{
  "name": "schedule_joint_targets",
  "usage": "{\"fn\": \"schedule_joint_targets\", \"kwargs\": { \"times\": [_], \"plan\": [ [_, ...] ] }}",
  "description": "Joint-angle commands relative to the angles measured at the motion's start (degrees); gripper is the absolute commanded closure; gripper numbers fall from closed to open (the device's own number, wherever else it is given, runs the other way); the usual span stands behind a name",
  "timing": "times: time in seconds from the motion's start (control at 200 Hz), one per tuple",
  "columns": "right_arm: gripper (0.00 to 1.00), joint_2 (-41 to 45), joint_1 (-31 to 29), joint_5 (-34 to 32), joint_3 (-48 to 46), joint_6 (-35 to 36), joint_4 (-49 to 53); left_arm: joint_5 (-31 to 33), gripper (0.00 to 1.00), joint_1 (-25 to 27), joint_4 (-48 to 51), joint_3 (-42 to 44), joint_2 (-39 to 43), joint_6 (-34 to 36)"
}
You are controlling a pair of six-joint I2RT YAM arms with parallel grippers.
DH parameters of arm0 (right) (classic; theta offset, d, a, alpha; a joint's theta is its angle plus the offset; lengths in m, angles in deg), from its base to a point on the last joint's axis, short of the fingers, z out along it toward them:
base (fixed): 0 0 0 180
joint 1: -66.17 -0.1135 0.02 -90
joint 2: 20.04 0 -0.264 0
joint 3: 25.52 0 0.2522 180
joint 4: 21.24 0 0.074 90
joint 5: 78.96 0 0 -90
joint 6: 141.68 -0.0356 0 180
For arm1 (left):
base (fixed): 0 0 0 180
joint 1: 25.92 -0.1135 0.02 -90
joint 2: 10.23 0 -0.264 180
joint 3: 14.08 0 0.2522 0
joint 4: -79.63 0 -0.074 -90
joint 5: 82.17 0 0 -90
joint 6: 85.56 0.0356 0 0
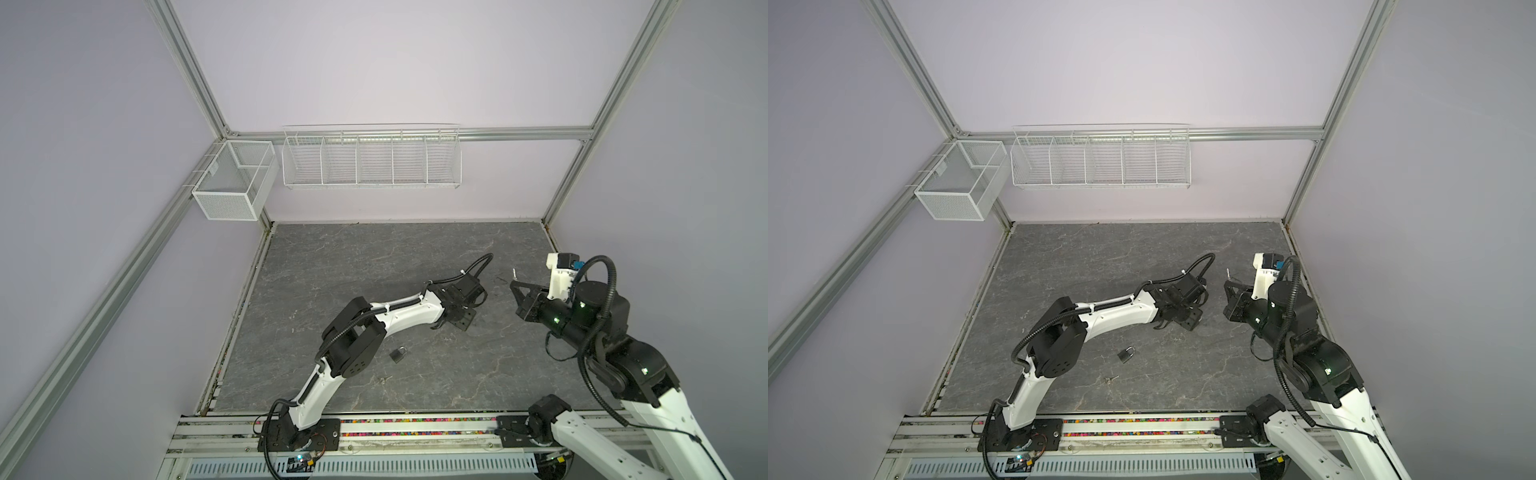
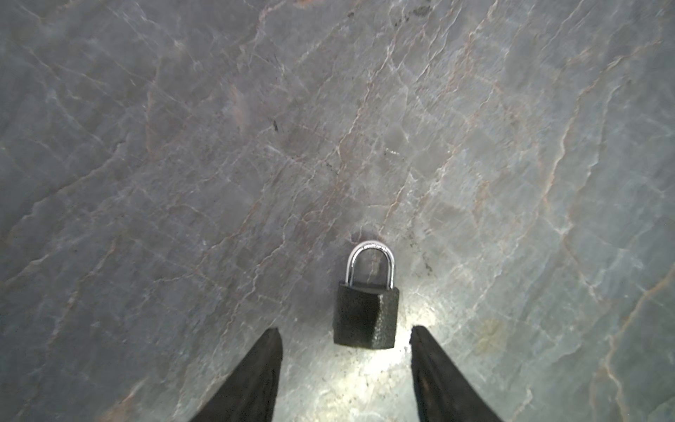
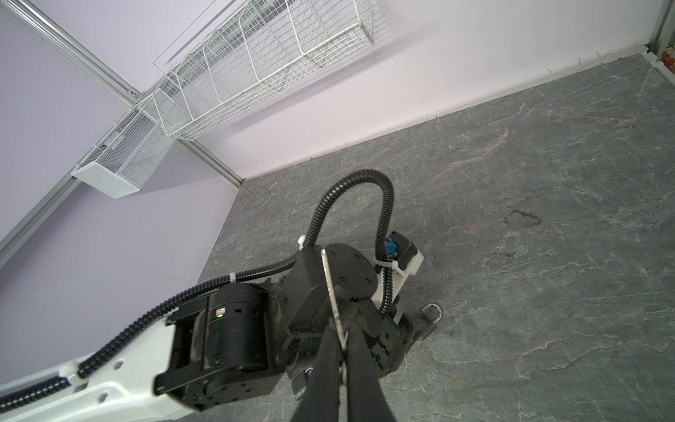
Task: Unlock with the key
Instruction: 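Hold the key in the right gripper while the left gripper grasps a black padlock, then lift the black padlock with the left gripper while the right gripper holds the key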
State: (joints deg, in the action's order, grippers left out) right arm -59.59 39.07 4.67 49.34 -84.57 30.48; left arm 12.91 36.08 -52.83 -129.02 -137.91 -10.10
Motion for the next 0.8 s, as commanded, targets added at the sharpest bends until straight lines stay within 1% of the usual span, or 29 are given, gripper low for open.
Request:
{"fn": "schedule_joint_targets", "kwargs": {
  "times": [0.0,0.165,0.315,0.515,0.71,0.8],
  "plan": [
    [0.93,0.92,0.11,0.47,-1.46,0.55,-2.57,1.92,0.43,1.18,6.82,-4.40,-2.61,-1.31],
    [0.93,1.10,0.13,0.42,-1.50,1.26,-3.07,0.82,0.43,1.89,9.75,-8.49,-5.80,-1.80],
    [0.93,0.94,0.11,-0.37,-1.43,0.98,-3.64,0.59,0.44,2.34,9.99,-9.50,-7.38,-2.47],
    [0.93,0.36,0.08,0.76,-0.81,0.80,-3.62,1.54,0.48,2.35,9.73,-9.89,-8.26,-3.10],
    [0.93,0.38,0.14,0.54,-1.47,0.63,-4.08,4.34,0.50,2.45,12.13,-11.99,-10.42,-3.69],
    [0.93,-0.13,0.07,0.58,-1.41,0.72,-3.70,4.37,0.50,2.51,12.51,-12.65,-11.15,-3.74]
  ]
}}
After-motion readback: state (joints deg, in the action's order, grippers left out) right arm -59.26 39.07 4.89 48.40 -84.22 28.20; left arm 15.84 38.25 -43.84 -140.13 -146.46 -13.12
